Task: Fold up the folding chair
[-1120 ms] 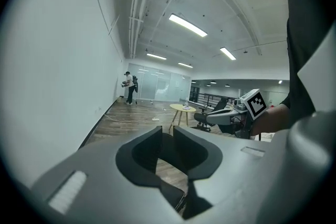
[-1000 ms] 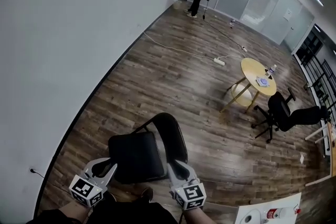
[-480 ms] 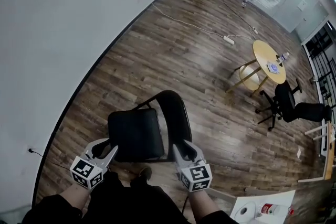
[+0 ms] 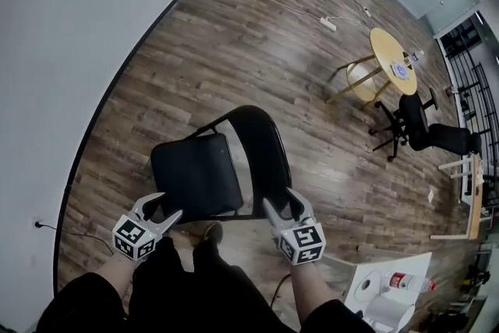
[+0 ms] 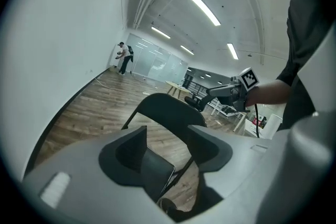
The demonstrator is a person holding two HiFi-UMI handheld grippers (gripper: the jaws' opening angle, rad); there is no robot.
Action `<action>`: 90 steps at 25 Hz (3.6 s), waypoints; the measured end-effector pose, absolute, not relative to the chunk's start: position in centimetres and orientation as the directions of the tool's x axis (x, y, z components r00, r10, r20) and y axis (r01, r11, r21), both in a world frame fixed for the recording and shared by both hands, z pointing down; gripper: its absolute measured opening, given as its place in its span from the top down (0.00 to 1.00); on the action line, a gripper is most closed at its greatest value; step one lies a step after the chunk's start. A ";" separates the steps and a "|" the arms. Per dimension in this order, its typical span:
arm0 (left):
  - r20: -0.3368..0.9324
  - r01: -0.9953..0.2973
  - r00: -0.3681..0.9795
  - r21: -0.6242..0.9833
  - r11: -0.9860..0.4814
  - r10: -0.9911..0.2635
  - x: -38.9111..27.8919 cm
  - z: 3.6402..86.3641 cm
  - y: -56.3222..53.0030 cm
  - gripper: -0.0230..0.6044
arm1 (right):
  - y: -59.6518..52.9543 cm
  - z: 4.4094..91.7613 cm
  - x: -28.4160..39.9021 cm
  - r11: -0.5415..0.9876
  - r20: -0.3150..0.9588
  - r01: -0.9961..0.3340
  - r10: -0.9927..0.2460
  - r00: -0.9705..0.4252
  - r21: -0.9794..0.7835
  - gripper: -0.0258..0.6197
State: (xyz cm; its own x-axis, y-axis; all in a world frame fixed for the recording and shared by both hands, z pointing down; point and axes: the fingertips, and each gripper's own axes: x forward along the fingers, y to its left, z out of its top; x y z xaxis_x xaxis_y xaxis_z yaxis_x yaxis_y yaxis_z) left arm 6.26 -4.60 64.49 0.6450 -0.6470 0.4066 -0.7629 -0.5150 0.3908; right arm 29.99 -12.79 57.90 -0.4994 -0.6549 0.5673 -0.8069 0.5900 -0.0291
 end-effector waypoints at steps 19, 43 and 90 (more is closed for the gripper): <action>0.533 -0.754 0.654 0.519 -0.403 -0.537 3.8 82.4 -3.5 0.48 | -15.0 61.6 34.7 0.525 0.701 -0.845 -0.641 -0.313 0.103 0.53; 0.660 -0.775 0.564 0.631 -0.041 -0.496 -3.5 104.0 -3.0 0.26 | -22.0 67.8 37.8 0.556 0.776 -0.816 -0.581 -0.247 0.157 0.40; 0.329 -0.282 0.785 0.944 0.171 -0.525 2.0 103.4 -4.8 0.48 | -19.2 68.5 31.6 0.641 0.846 -0.734 -0.245 -0.474 -0.225 0.80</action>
